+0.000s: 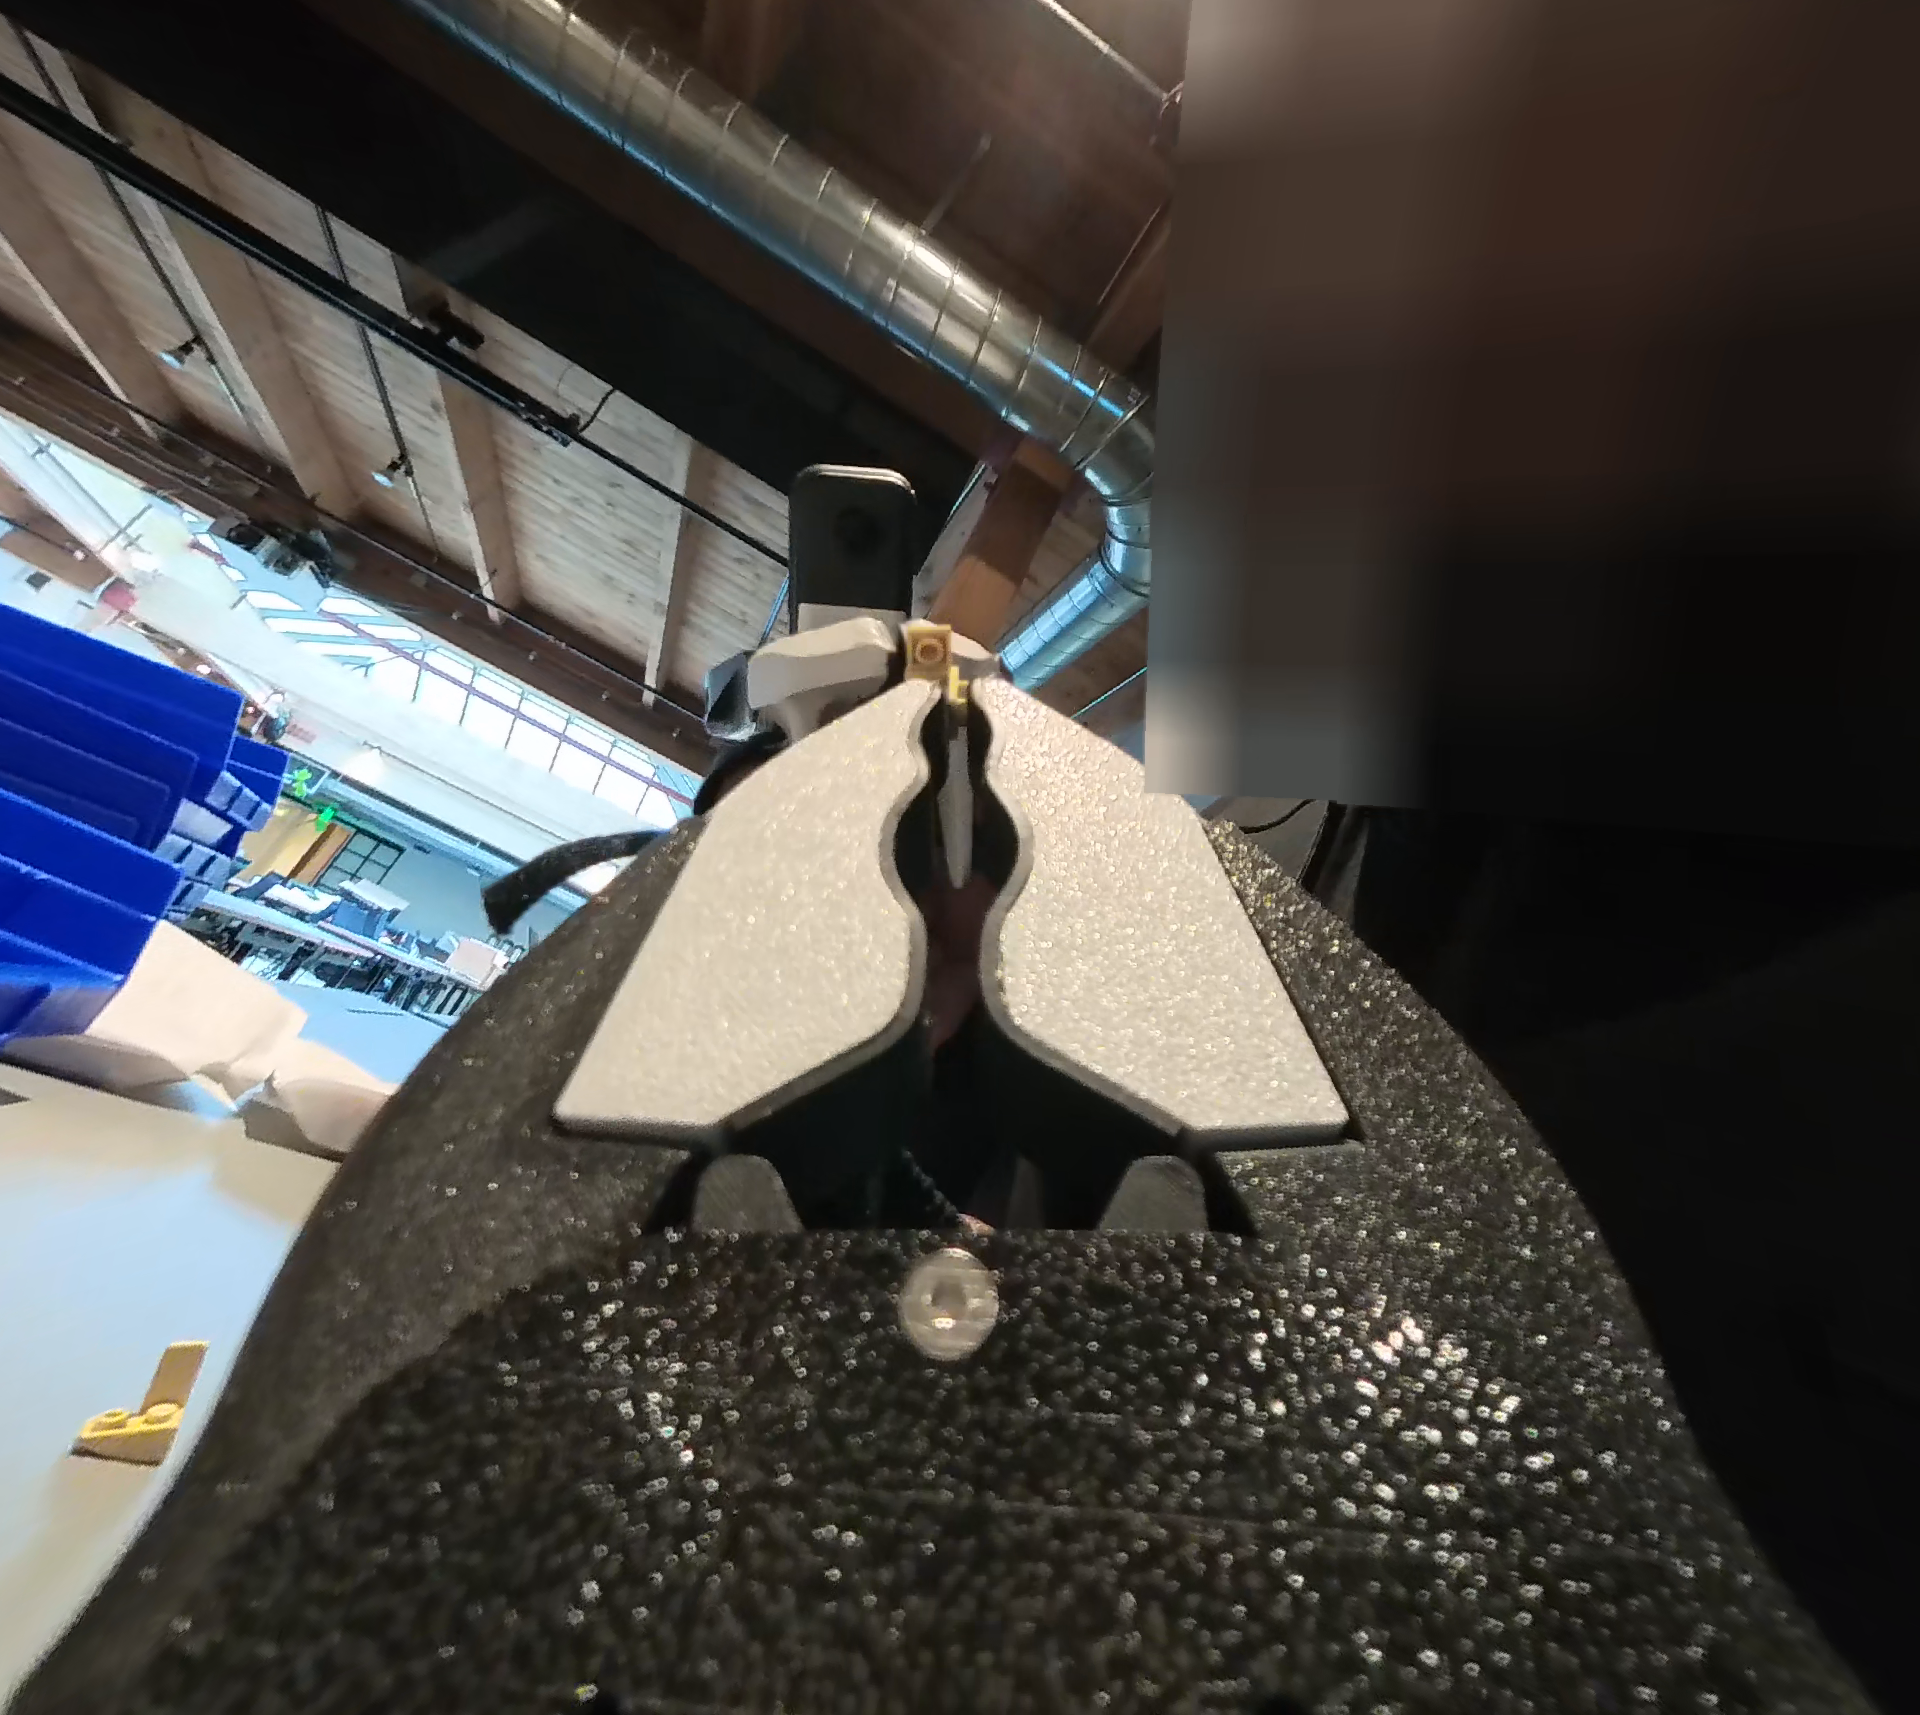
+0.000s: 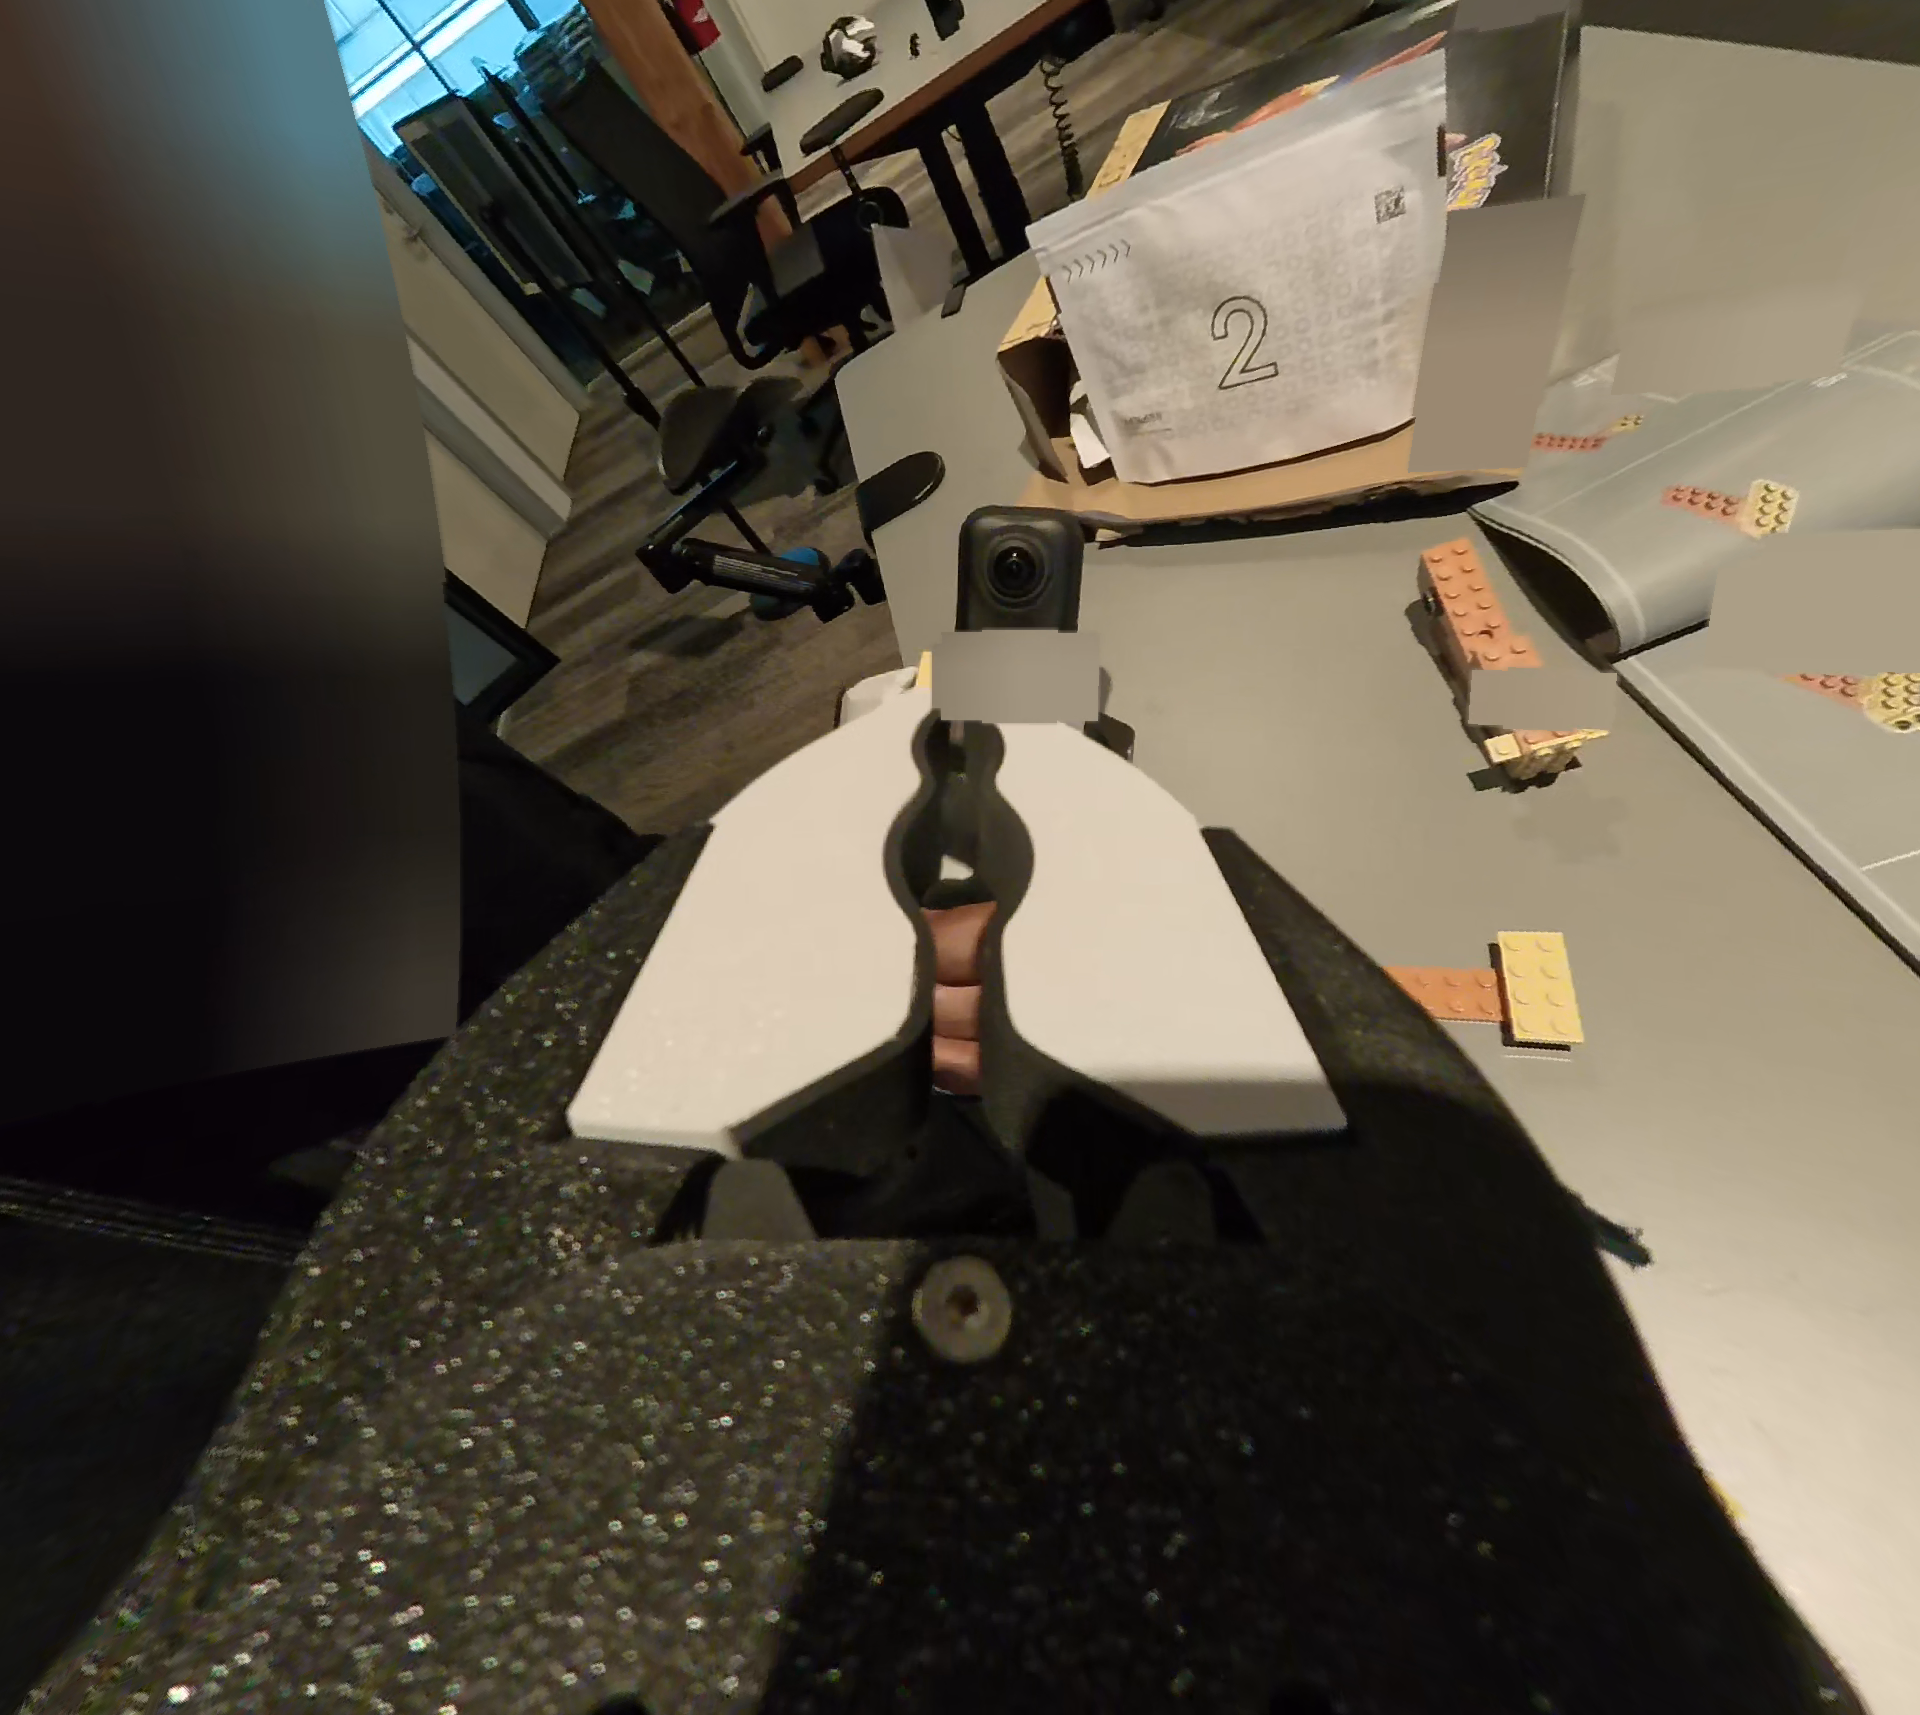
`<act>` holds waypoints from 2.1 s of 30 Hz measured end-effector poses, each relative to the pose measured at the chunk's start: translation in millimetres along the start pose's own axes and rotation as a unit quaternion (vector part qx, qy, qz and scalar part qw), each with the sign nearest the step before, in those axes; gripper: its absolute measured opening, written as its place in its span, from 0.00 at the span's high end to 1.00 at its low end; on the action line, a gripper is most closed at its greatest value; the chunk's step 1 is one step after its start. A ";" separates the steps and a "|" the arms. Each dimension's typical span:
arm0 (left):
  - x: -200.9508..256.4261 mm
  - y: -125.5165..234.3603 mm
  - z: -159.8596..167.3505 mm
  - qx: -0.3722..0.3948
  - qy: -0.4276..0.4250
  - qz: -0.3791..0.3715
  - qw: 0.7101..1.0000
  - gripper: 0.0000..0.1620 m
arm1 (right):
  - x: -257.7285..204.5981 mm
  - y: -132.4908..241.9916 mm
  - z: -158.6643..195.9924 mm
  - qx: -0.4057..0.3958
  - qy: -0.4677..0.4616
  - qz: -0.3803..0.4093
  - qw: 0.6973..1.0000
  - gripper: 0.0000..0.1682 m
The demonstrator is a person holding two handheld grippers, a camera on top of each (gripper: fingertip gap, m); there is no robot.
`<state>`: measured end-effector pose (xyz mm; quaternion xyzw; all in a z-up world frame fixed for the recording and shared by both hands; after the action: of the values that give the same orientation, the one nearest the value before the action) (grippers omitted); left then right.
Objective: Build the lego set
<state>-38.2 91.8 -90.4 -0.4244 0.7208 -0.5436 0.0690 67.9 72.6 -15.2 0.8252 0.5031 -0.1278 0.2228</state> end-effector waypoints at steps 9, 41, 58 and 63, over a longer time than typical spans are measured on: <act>-1.6 0.2 1.0 -0.014 0.002 -0.007 1.000 0.99 | 2.3 1.5 2.8 -0.002 -0.003 0.000 1.000 1.00; -31.0 -10.1 16.2 0.003 -0.007 -0.185 0.983 0.99 | 43.6 10.2 21.3 0.094 -0.007 0.211 0.973 1.00; -37.8 -8.3 23.7 -0.073 -0.047 -0.223 0.971 0.99 | 65.8 34.5 41.5 0.077 0.039 0.273 0.958 1.00; -22.9 3.2 8.8 -0.142 -0.126 -0.270 0.944 0.99 | 79.4 34.4 60.3 0.034 0.032 0.256 0.966 0.98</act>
<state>-20.5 101.4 -104.9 -0.6735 0.6343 -0.3760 -0.0513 135.8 90.5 -93.8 0.9372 0.2773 -0.0573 0.2037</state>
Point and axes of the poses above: each gripper's, where its closed fingertips meet, y back along the fingers, z out of its underside, x = y × z across the jaws, the point moved 7 cm from there along y, back along the fingers, and after that the axes turned 3 degrees about x, right-handed, at the moved point
